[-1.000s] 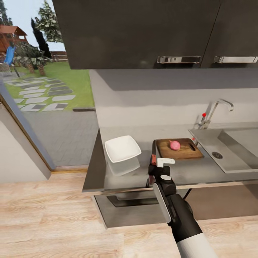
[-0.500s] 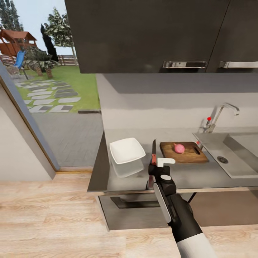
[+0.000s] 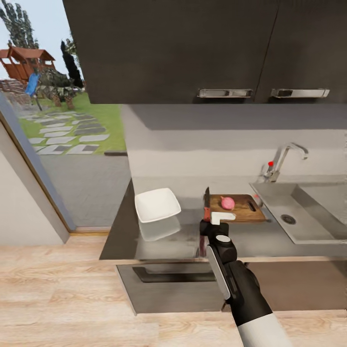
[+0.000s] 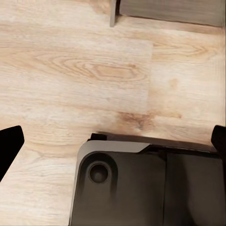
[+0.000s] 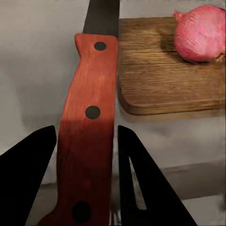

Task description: In the kitchen, take the Vidalia onion out of the sink, dice it on the chopping board with the paring knife, put the diced onion into the bowl on the countertop, then place both the paring knife and the chopping board into the sink.

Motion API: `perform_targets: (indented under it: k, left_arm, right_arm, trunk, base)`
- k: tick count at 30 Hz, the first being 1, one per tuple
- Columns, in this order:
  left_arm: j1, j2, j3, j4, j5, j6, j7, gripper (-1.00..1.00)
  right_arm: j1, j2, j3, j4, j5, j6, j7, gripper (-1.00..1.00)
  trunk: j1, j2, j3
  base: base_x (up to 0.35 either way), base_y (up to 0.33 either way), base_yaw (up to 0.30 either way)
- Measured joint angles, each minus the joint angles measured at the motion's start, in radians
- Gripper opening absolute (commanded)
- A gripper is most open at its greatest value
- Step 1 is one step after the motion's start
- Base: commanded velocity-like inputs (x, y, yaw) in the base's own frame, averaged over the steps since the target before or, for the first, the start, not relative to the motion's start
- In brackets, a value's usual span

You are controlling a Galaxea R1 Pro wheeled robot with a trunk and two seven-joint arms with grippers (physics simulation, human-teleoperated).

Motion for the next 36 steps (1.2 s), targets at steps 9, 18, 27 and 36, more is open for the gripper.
perform_targets:
  k: [9,18,27,36]
  left_arm:
    - [0.0,-0.001,0.0,0.0,0.0,0.0,0.0,1.0]
    - [0.0,-0.001,0.0,0.0,-0.001,0.0,0.0,1.0]
    - [0.0,-0.001,0.0,0.0,-0.001,0.0,0.0,1.0]
    - [0.0,0.0,0.0,0.0,0.0,0.001,0.0,1.0]
  right_arm:
    - [0.0,0.0,0.0,0.0,0.0,0.0,0.0,-1.0]
    - [0.0,0.0,0.001,0.0,0.001,0.001,-0.001,-1.0]
    - [0.0,0.0,0.027,0.0,0.015,0.005,-0.005,-1.0]
    - [0.0,0.0,0.123,0.004,0.302,0.016,-0.016,-1.0]
  trunk:
    - [0.0,0.0,0.015]
    - [0.0,0.0,0.029]
    - [0.0,0.0,0.035]
    - [0.0,0.0,0.036]
  base:
    - [0.0,-0.304,0.0]
    - [0.0,-0.304,0.0]
    - [0.069,-0.297,0.0]
    - [0.061,-0.089,0.0]
